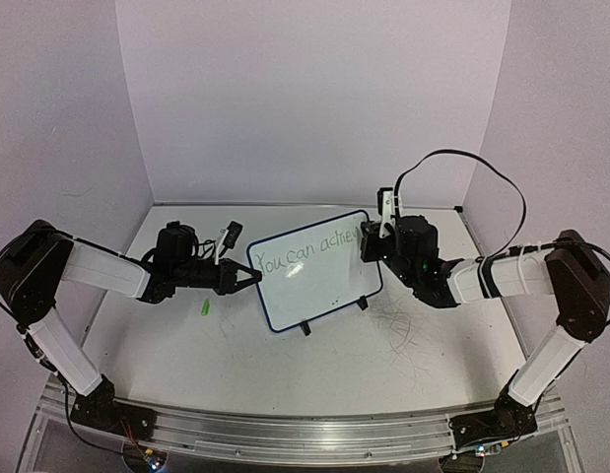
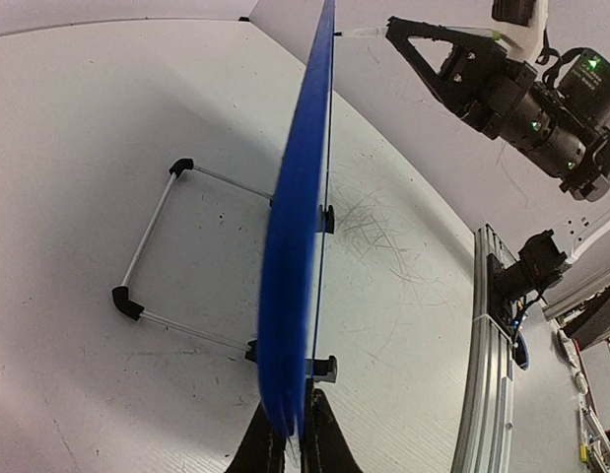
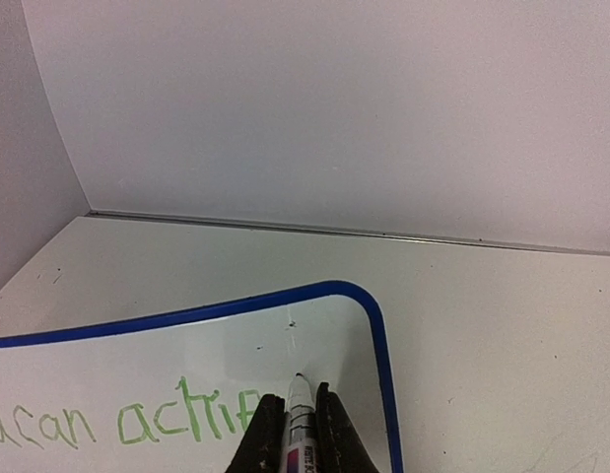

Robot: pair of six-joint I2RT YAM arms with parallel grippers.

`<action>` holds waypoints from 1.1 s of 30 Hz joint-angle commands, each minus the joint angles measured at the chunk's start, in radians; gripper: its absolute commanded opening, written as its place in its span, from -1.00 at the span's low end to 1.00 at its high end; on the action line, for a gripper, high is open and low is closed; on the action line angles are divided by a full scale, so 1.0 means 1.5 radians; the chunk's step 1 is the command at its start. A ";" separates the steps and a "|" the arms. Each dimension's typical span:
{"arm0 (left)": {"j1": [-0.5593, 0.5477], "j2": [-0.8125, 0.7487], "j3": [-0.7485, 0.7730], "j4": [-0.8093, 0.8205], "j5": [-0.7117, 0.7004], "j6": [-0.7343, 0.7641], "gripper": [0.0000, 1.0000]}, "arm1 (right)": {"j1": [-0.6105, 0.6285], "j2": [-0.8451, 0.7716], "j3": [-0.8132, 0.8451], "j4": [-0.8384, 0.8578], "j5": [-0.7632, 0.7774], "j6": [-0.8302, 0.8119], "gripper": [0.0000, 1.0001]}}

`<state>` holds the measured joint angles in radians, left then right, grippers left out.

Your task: Write a sentence on the whiteboard

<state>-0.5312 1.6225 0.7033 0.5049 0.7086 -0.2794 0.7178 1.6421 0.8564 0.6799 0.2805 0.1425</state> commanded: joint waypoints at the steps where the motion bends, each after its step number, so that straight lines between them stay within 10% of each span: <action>1: 0.001 0.008 0.007 -0.041 -0.043 0.047 -1.00 | -0.004 -0.050 -0.030 0.023 -0.025 0.001 -1.00; 33: 0.001 0.016 0.012 -0.043 -0.039 0.047 -1.00 | -0.031 0.001 -0.015 0.035 -0.018 0.021 -1.00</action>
<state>-0.5312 1.6222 0.7033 0.5049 0.7082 -0.2798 0.6727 1.6302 0.7915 0.7137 0.2170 0.1707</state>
